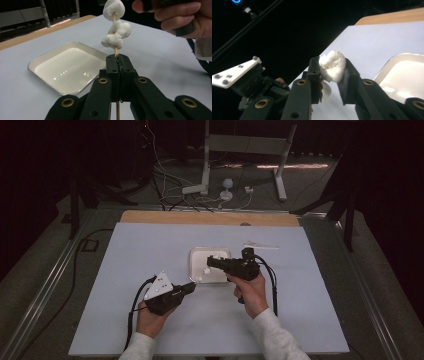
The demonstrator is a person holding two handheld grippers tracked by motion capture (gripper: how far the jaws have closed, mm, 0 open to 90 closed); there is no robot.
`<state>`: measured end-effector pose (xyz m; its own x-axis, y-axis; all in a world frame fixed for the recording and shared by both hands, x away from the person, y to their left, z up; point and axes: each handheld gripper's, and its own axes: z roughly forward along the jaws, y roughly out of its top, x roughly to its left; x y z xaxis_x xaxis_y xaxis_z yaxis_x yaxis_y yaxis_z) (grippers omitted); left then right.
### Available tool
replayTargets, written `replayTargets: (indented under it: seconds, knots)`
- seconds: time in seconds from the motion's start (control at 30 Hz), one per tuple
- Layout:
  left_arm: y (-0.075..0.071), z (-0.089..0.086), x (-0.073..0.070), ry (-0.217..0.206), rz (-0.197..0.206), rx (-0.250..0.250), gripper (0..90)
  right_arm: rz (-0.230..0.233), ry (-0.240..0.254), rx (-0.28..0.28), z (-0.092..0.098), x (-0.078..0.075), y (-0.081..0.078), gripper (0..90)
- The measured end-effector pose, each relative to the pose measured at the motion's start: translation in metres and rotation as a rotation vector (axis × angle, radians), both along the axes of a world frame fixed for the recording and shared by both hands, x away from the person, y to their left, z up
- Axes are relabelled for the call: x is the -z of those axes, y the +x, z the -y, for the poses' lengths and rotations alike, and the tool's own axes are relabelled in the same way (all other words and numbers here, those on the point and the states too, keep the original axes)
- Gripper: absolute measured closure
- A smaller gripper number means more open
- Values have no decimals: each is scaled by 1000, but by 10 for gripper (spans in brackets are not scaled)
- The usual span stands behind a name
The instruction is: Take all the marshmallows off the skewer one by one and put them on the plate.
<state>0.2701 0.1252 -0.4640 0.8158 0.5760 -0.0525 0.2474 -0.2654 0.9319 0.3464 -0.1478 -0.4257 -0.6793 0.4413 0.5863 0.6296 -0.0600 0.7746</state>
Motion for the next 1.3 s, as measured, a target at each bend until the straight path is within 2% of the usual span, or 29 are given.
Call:
replayTargets:
  seconds: [0.2,0.33,0.37,0.4,0.47,0.5,0.6,0.67,0.77,0.9,1.3]
  knots:
    - [0,-4,-1,-9,5,-6,900,33,-8,53,0,-6,-3,792]
    - [-1,-6,-2,-6,12,-9,900,49,-17,66,-1,-11,-3,798]
    - [0,-9,-2,22,12,-15,900,57,-18,76,-1,-12,-3,802]
    - [0,-10,2,75,9,-35,900,68,-8,111,3,-14,-3,806]
    - [0,-15,6,81,-6,-47,900,59,70,167,22,-21,4,806]
    - [3,-25,9,42,-30,-79,900,65,54,174,30,-26,7,804]
    - [4,-30,3,19,-17,-107,900,104,-61,172,43,-33,8,796]
    - [3,-30,0,26,-10,-120,900,115,-101,164,44,-31,9,789]
    - [4,-30,0,22,-14,-132,899,102,-143,153,37,-23,11,778]
    - [5,-30,1,20,-20,-136,898,103,-235,142,23,-12,16,766]
    - [6,-32,2,14,-32,-152,897,80,-387,123,-6,16,39,740]
